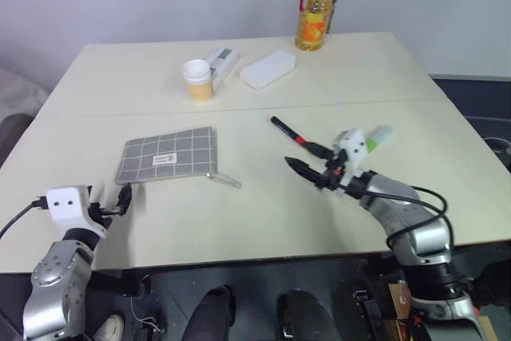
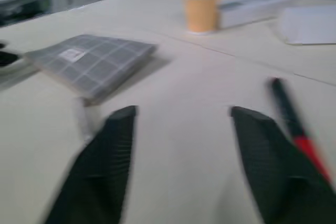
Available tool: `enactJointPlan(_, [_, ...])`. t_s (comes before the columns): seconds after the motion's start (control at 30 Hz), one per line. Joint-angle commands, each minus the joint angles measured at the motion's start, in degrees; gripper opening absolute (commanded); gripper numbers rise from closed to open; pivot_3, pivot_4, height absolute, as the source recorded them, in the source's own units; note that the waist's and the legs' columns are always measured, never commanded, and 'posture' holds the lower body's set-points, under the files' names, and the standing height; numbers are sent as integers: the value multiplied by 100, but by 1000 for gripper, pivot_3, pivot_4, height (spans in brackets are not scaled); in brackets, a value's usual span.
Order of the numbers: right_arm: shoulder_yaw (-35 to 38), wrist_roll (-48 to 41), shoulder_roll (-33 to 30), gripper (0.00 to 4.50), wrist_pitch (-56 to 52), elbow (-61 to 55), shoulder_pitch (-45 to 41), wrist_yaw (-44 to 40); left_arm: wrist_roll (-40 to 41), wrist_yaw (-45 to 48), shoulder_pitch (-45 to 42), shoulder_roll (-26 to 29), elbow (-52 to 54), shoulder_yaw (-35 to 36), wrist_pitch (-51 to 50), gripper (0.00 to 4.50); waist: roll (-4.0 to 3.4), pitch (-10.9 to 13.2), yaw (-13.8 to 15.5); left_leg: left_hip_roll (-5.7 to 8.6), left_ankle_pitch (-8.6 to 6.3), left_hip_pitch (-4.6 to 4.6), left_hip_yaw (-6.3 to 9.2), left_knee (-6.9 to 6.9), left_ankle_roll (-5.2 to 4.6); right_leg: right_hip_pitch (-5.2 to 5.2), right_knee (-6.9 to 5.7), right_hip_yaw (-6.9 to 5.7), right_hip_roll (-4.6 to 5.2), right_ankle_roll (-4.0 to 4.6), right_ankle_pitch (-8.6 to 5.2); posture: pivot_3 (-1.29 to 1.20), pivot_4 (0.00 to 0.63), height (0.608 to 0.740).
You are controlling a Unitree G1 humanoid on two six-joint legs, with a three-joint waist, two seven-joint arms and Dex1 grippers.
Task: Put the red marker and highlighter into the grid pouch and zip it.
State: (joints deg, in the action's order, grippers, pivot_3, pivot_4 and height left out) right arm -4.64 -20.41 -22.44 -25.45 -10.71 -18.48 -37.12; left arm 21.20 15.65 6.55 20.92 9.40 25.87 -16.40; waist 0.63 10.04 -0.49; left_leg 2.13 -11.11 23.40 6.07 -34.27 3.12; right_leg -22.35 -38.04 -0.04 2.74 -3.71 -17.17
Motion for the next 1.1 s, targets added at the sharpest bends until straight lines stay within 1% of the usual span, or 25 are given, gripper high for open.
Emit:
enactJointPlan(0.03, [-485, 463, 533, 787, -34, 305, -634, 480, -112, 87, -136, 124, -52, -29, 251, 4500, 0, 0, -42, 0, 0, 0, 0, 0, 0, -1, -1, 0, 0, 0, 0, 0, 150, 740])
enactJointPlan(0.07, [-559, 540, 666, 196, -45, 433, -764, 551, -122, 111, -166, 137, -96, -28, 282, 4500, 0, 0, -47, -2, 0, -1, -1, 1, 0, -5, -2, 1, -3, 3, 2, 0, 150, 740])
enactJointPlan(0.1, [-676, 671, 801, 61, -28, 606, -914, 624, -117, 131, -191, 144, -134, -14, 308, 4500, 0, 0, -48, -3, 0, 0, 0, 2, 1, -8, -4, 0, -5, 4, 3, 0, 150, 740])
enactJointPlan(0.27, [-1317, 1356, 1421, 61, 170, 1492, -1535, 919, -156, 253, -169, 201, -232, 0, 473, 4500, 2, -1, -39, -1, 0, 0, 0, 5, 1, -9, -4, 0, -4, 2, 5, 0, 150, 740])
enactJointPlan(0.3, [-1446, 1449, 1626, 61, 117, 1709, -1689, 983, -153, 287, -123, 203, -205, 1, 511, 4500, 2, -1, -37, -1, 0, 2, 0, 7, 1, -11, -3, 0, -4, 2, 5, 0, 150, 740])
enactJointPlan(0.4, [-1609, 1641, 1953, 61, 165, 2071, -1916, 1045, -137, 326, -59, 197, -170, 11, 566, 4500, 2, -1, -46, -1, 0, 1, 0, 10, 1, -13, -4, 0, -3, 2, 5, 0, 150, 740])
enactJointPlan(0.5, [-1878, 1940, 2426, 61, 8, 2776, -2237, 1248, -106, 361, 42, 185, -77, 22, 611, 4500, 2, -1, -52, -1, 0, 1, 1, 10, 1, -14, -5, 0, -3, 2, 5, 0, 150, 740])
enactJointPlan(0.63, [-1886, 2114, 2768, 61, -64, 3529, -2385, 1393, -138, 385, 78, 224, -8, 14, 631, 4500, 4, -3, -41, -1, 0, 0, 2, 10, 2, -15, -6, 0, -4, 4, 5, 0, 150, 740])
enactJointPlan(0.77, [-1781, 2238, 2904, 61, -171, 3923, -2462, 1576, -181, 459, 87, 348, -11, 56, 671, 4500, 7, -5, -51, 1, 0, -2, 2, 10, 2, -13, -6, 1, -2, 4, 5, 0, 150, 740])
enactJointPlan(0.83, [-1763, 2265, 2922, 61, -127, 3973, -2472, 1576, -288, 522, 44, 553, -131, 150, 801, 4500, 7, -5, -51, 0, 0, -3, 6, 10, 2, -13, -7, 0, -5, 6, 6, 0, 150, 740])
enactJointPlan(0.93, [-1768, 2288, 2951, 61, -97, 3967, -2444, 1548, -690, 652, -44, 1131, -596, 288, 1272, 4500, 7, -5, -62, -2, 0, -4, 9, 11, 3, -15, -10, -1, -8, 8, 5, 0, 150, 740])
enactJointPlan(1.03, [-1768, 2293, 2976, 61, -69, 3989, -2431, 1533, -1400, 819, -12, 1871, -1183, 130, 2094, 4500, 3, -4, -69, -1, 0, -4, 9, 14, 3, -17, -9, 0, -8, 10, 5, 0, 150, 740])
enactJointPlan(1.1, [-1764, 2295, 2995, 61, -40, 4028, -2434, 1535, -1986, 923, -93, 2420, -1885, -166, 2931, 4500, 4, -5, -69, 0, 0, -4, 7, 16, 3, -19, -8, 1, -7, 11, 4, 0, 150, 740])
